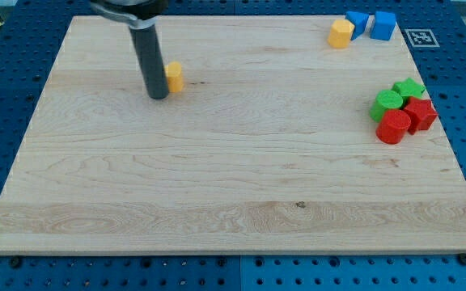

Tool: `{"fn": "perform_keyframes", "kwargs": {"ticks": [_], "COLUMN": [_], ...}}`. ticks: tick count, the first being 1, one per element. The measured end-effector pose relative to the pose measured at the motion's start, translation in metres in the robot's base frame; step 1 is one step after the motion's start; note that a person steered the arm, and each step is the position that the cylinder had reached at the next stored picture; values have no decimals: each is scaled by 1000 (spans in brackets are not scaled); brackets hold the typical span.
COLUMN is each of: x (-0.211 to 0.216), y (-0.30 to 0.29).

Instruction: Push the yellow heart to the center of the board

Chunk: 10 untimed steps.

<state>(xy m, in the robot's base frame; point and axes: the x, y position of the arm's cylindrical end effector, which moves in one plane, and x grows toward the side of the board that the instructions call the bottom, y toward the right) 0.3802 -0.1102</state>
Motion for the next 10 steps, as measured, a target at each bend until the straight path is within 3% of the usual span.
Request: {"fn": "perform_keyframes", "kwargs": {"ticks": [4, 6, 8, 10], "x": [-48, -119, -124, -94], "y": [4, 4, 41, 32]}}
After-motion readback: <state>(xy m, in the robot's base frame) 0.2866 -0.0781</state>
